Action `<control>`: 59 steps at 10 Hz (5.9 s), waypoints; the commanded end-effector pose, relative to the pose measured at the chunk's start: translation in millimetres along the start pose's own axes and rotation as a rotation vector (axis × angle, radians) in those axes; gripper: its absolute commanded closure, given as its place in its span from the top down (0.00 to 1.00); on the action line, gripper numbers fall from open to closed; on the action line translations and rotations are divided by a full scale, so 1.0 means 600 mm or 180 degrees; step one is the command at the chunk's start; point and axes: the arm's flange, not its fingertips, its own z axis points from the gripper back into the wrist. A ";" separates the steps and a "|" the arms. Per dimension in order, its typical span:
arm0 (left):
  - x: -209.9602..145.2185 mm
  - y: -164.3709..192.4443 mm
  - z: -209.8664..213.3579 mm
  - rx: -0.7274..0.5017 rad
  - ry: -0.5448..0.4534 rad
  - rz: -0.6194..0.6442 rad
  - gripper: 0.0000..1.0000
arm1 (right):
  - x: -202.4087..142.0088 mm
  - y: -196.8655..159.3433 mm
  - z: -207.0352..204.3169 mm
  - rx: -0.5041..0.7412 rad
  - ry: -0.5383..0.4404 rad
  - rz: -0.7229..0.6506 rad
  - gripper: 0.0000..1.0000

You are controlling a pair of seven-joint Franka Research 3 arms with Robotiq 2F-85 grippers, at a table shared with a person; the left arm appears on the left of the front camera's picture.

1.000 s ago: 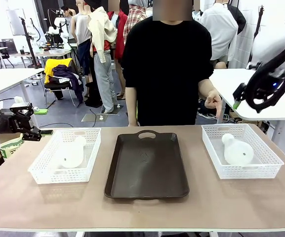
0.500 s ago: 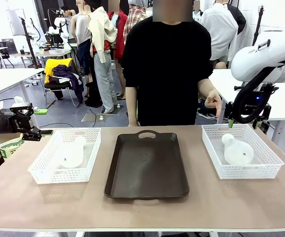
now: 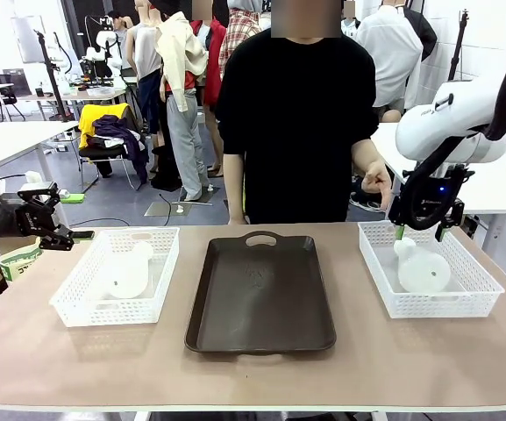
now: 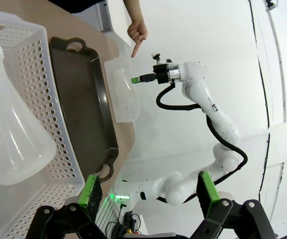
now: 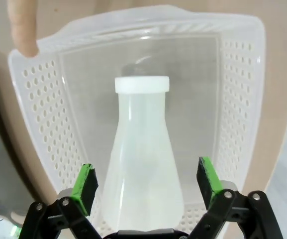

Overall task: Prepare the laboratory tools.
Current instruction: Pick up the Big flask that the person points to, then while moving the picked Big flask to the Handle tray indicated by the person, stop as directed by the person.

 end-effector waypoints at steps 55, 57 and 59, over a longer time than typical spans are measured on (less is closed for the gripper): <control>-0.001 -0.002 0.002 0.0023 0.0007 -0.0011 1.00 | 0.027 0.005 0.037 -0.0271 -0.0176 -0.0557 0.00; -0.001 -0.002 0.002 0.0023 0.0007 -0.0011 1.00 | 0.005 0.016 0.095 -0.0219 -0.0298 -0.0399 0.00; -0.001 -0.002 0.002 0.0023 0.0007 -0.0011 1.00 | -0.034 0.050 0.155 -0.0227 -0.0515 -0.0189 0.00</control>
